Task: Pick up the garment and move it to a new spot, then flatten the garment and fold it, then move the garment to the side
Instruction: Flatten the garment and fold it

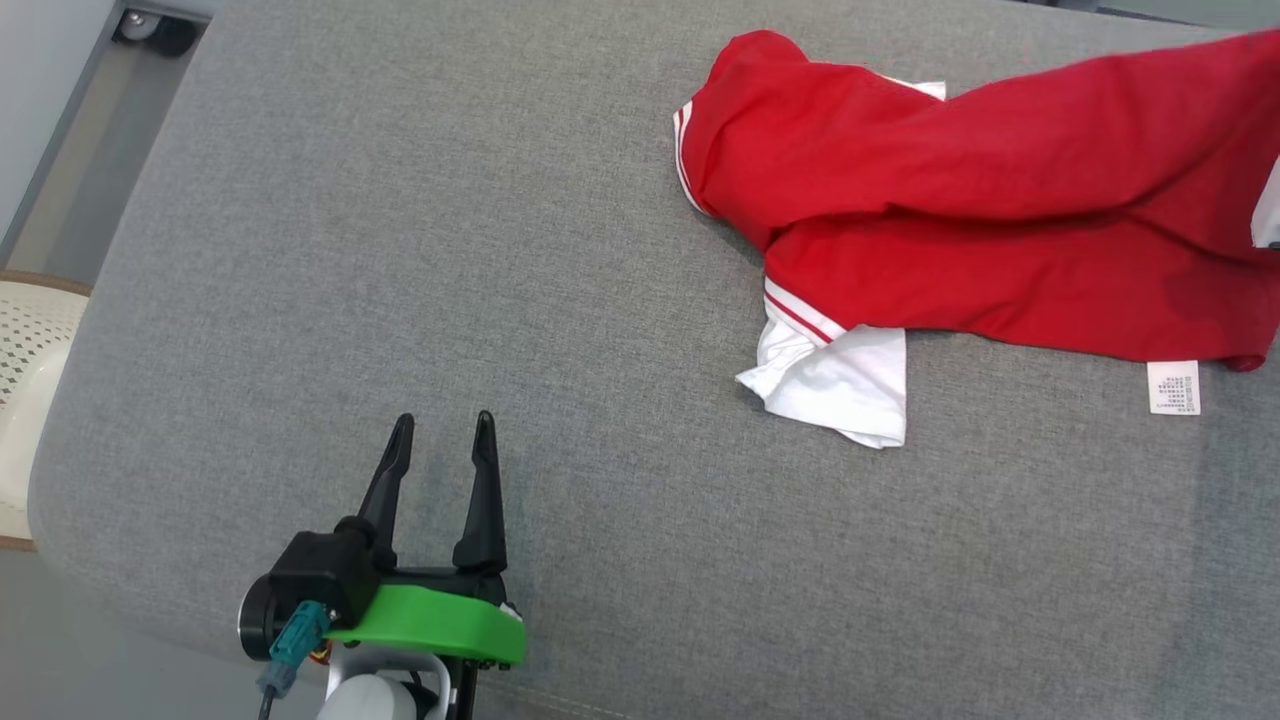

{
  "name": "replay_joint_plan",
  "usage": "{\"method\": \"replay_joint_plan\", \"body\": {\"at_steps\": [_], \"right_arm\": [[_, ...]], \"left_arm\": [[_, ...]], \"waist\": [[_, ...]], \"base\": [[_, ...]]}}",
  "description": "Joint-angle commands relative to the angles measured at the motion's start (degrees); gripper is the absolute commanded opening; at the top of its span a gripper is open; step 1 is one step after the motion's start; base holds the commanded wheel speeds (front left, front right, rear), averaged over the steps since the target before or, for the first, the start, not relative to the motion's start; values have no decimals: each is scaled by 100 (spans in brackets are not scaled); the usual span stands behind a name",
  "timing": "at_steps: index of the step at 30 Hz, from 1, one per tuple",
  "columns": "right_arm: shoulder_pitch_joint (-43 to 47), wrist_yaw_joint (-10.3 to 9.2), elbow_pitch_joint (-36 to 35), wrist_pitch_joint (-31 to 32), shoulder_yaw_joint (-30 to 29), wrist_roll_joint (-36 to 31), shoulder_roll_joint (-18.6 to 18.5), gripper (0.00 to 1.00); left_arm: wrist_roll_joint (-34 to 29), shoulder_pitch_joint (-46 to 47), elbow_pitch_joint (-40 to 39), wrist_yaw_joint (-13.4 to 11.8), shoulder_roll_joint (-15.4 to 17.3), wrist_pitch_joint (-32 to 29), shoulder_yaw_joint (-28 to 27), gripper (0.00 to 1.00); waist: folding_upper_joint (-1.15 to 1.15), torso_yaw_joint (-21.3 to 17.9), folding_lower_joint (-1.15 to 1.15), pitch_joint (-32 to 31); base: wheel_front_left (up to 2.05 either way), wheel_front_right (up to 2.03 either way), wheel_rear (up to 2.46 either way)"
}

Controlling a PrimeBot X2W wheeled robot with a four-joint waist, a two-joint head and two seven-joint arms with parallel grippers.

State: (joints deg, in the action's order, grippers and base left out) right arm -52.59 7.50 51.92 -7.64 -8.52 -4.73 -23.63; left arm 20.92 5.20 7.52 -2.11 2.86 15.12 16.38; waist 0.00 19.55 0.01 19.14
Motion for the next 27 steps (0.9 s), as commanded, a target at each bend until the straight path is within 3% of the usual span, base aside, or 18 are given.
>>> {"method": "replay_joint_plan", "body": {"at_steps": [1,6,15,27], "right_arm": [[-88,-2,106,-133,31,-46,70,100],[-18,-2,227,-540,239,247,317,100],[1144,-2,-196,-655,598,1150,654,100],[1902,-2,-108,-331,469,1379,982,100]], "left_arm": [[-55,72,-21,-32,7,2,-28,100],[-182,68,11,30,7,2,-132,100],[-261,-78,22,92,8,2,-264,100],[-209,13,56,124,8,2,-240,100]], "waist": [[0,-60,-1,29],[0,-362,-1,-173],[0,-900,-1,-504],[0,-751,-1,-280]], "base": [[0,0,0],[0,0,0],[0,0,0],[0,0,0]]}}
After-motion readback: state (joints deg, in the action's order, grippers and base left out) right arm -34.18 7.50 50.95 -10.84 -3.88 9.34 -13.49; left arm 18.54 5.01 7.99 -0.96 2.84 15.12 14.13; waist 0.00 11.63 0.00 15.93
